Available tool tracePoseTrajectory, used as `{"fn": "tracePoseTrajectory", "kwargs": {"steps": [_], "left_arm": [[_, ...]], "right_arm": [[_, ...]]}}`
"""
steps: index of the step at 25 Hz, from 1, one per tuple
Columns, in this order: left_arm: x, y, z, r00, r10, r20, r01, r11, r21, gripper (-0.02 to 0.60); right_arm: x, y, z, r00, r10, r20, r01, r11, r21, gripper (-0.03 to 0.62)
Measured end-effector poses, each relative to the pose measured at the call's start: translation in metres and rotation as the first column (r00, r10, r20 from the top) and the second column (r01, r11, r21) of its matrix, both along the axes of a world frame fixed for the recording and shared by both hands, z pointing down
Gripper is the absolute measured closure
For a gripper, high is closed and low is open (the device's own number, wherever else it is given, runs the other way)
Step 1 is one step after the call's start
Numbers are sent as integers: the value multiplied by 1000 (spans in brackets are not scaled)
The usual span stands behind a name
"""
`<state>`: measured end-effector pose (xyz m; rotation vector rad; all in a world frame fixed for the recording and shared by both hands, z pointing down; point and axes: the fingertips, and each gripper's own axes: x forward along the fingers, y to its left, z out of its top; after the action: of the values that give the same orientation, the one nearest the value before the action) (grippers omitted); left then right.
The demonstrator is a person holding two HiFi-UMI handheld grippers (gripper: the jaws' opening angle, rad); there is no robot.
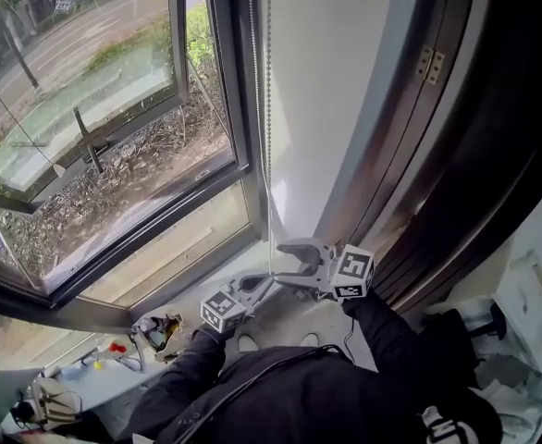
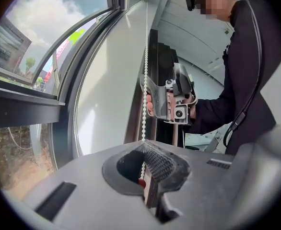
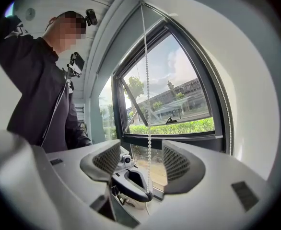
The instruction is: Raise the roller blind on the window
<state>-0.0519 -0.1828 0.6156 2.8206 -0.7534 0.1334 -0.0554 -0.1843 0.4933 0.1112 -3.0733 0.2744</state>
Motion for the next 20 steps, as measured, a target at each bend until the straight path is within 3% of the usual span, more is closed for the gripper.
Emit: {"fn": "tracePoseTrajectory", "kwargs": {"steps": [5,10,17,20], "left_arm": [[7,9,-2,1000,15,3,-15,1000,11,574],[4,17,-5,1000,-2,9,1,999,33,574],[-19,13,-21,994,-109,-8,109,993,45,572],[-38,5,-35,982,-186,-40,188,980,67,531]], "right_arm": [[-1,2,1,1000,10,4,-10,1000,-11,327],[1,-1,-5,998,51,24,-50,999,-15,378],[5,0,-7,997,67,31,-66,997,-37,379],[3,0,-2,997,71,24,-70,997,-42,379]]}}
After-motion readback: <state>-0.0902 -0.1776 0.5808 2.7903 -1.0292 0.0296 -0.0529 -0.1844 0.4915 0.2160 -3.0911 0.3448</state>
